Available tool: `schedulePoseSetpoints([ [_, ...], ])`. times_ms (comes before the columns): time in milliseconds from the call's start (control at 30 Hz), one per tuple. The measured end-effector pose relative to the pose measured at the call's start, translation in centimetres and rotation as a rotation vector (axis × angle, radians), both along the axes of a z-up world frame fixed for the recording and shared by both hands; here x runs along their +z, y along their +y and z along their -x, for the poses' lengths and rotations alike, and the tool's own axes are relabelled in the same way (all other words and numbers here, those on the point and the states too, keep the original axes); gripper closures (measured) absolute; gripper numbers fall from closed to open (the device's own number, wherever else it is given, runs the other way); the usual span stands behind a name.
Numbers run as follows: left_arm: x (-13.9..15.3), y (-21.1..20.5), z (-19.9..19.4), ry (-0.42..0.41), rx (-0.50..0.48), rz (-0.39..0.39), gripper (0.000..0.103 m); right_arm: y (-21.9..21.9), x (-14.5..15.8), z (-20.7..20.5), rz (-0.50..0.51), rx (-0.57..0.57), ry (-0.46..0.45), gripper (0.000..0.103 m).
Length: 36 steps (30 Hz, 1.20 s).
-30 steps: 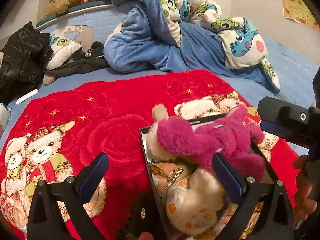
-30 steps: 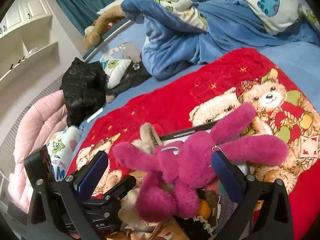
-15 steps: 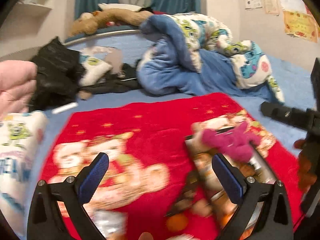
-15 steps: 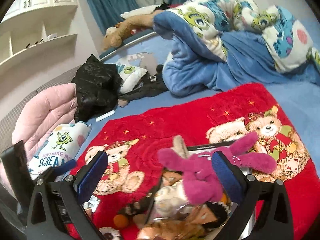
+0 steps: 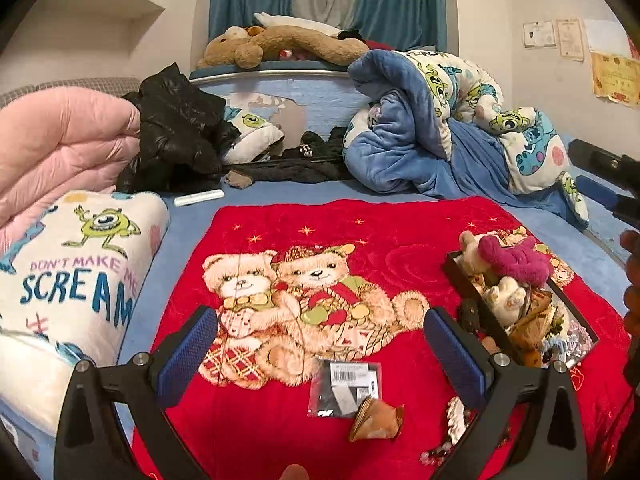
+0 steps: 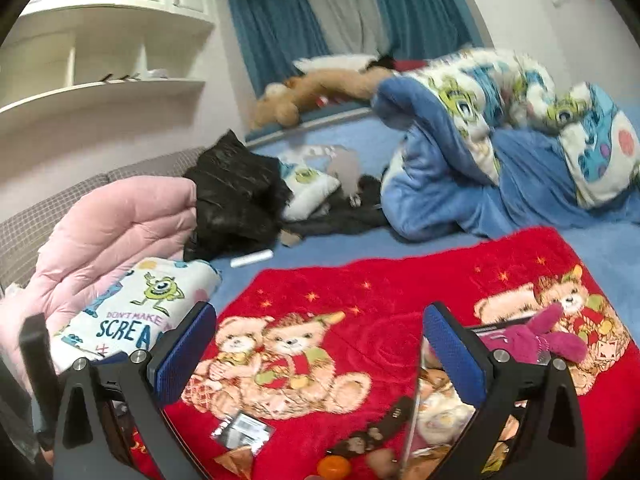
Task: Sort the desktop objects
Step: 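Open the left tool over the tray while the right tool releases the pink plush into it, then move the left tool to the brown snack packet while the right tool approaches the orange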
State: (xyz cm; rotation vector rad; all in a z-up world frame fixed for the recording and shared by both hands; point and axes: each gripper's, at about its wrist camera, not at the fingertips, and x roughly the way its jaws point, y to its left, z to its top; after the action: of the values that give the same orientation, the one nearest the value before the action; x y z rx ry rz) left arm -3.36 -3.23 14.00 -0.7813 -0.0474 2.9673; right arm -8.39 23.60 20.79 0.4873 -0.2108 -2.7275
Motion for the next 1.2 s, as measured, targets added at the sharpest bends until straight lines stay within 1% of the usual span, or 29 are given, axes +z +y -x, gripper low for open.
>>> schedulePoseSetpoints([
  [100, -0.7, -0.1, -0.1, -0.014, -0.011, 0.003, 0.000, -1.3, -0.7, -1.9, -0.023, -0.030, 0.033, 0.000],
  [167, -0.7, 0.5, -0.5, -0.005, -0.009, -0.010, 0.000, -1.8, -1.6, -2.8, -0.033, -0.051, 0.038, 0.000],
  [233, -1.0, 0.5, -0.9, -0.003, -0.028, -0.029, 0.000, -2.1, -2.9, -3.4, -0.027, -0.070, 0.029, 0.000],
  [367, -2.4, 1.4, -1.1, -0.019, -0.037, -0.010, 0.000, -2.1, -5.8, -3.6, 0.011, -0.057, -0.030, 0.000],
  [467, -3.8, 2.5, -1.1, -0.038, -0.053, 0.006, 0.000, -2.1, -8.5, -3.9, 0.057, -0.023, -0.053, 0.000],
  [600, -6.2, 3.9, -0.5, -0.081, -0.052, 0.054, 0.000, -2.7, -10.6, -2.6, 0.062, 0.018, -0.132, 0.000],
  [667, -7.4, 4.4, 0.0, -0.110, -0.059, 0.058, 0.000, -2.7, -11.7, -2.0, 0.082, 0.041, -0.168, 0.000],
  [767, -9.0, 4.9, 0.6, -0.141, -0.098, 0.046, 0.000, -3.0, -13.3, -1.2, 0.060, 0.041, -0.234, 0.000],
  [833, -9.9, 5.3, 0.9, -0.159, -0.100, 0.058, 0.000, -3.2, -14.2, -0.7, 0.053, 0.051, -0.268, 0.007],
  [900, -10.5, 5.4, 1.3, -0.178, -0.095, 0.065, 0.000, -3.2, -15.0, -0.3, 0.057, 0.052, -0.303, 0.008],
  [1100, -12.0, 4.9, 2.1, -0.231, -0.069, 0.041, 0.000, -4.0, -16.3, 0.0, 0.023, 0.070, -0.342, 0.008],
  [1200, -12.8, 4.9, 2.6, -0.265, -0.065, 0.040, 0.000, -4.6, -17.0, 0.3, -0.009, 0.079, -0.366, 0.011],
])
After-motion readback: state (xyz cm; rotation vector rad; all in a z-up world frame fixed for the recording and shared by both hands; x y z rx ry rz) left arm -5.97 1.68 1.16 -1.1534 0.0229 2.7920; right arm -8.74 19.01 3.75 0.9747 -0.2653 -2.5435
